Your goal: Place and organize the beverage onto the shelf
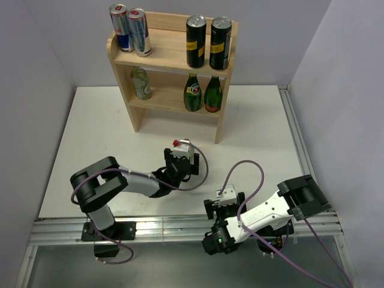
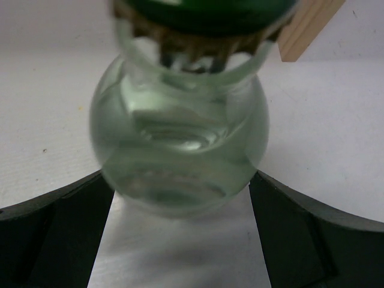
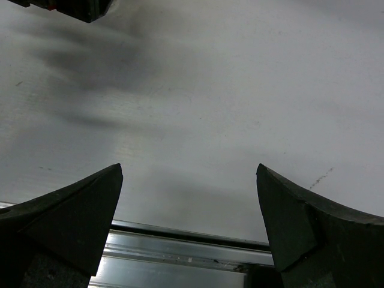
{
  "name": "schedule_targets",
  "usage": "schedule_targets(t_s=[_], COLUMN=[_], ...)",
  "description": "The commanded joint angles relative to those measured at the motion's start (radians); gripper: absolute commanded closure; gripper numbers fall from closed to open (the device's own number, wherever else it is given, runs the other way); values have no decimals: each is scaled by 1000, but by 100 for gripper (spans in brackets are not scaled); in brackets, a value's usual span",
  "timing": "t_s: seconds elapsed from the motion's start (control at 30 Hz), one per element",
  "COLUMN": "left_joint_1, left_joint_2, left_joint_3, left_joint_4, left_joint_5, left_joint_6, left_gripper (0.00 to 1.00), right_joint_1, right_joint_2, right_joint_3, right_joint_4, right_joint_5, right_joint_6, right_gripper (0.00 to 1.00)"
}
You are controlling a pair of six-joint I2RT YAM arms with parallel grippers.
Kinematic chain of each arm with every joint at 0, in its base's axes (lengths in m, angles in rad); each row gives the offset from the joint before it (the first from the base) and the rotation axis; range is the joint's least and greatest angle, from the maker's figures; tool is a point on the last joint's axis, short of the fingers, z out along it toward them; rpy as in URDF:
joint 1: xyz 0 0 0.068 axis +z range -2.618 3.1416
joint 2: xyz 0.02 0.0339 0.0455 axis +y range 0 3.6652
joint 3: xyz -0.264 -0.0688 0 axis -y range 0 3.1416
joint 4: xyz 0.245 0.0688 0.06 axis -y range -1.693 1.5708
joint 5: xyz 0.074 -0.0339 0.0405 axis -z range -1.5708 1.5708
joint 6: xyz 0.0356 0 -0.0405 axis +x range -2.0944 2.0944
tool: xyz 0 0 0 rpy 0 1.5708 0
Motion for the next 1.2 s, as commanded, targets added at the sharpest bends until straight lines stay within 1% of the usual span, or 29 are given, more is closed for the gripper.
schedule_targets(t_s=[0.0,0.13,0.2,0.23,0.27,0.33,0.37,0.4,0.43,0.47,0.5,0.53,0.63,0.67,0.73,0.77,0.8,0.93,1.07,1.17], left_joint_1=[2,24,36,47,51,57,59,62,65,67,67,67,65,67,79,87,106,172,238,289], left_joint_2=[63,138,167,175,184,190,195,195,192,183,170,154,39,-28,-122,-153,-182,-313,-356,-356], left_joint_3=[69,112,131,132,132,140,143,149,152,152,146,142,123,129,154,165,190,263,342,424], left_joint_4=[117,156,165,171,180,185,185,180,170,164,156,147,76,0,-74,-106,-173,-281,-356,-386], left_joint_5=[-49,-38,-26,-29,-30,-41,-41,-41,-55,-58,-62,-69,-91,-123,-127,-124,-106,-59,-30,0], left_joint_6=[44,61,61,61,62,69,73,76,76,76,81,79,85,84,95,99,105,136,171,205], left_gripper=[1,1,7,14,28,43,59,67,77,95,100,100,100,100,100,100,100,100,100,100], right_joint_1=[9,9,10,9,10,10,10,10,10,10,10,10,10,10,10,10,10,12,12,13], right_joint_2=[-21,-22,-25,-27,-27,-25,-24,-24,-22,-22,-22,-19,-16,-16,-13,-10,-9,7,13,18], right_joint_3=[-3,-5,-9,-11,-14,-20,-20,-25,-25,-25,-23,-22,-22,-22,-17,-16,-11,4,12,15], right_joint_4=[-110,-110,-110,-110,-110,-108,-107,-102,-100,-100,-102,-105,-107,-104,-94,-94,-97,-104,-102,-107], right_joint_5=[20,17,8,8,6,0,0,2,2,0,2,2,3,3,5,9,11,17,17,17], right_joint_6=[513,511,513,516,518,519,519,521,519,519,519,521,524,519,515,513,513,513,508,511], right_gripper=[0,0,0,0,0,1,0,0,0,0,0,0,1,0,1,0,0,0,0,1])
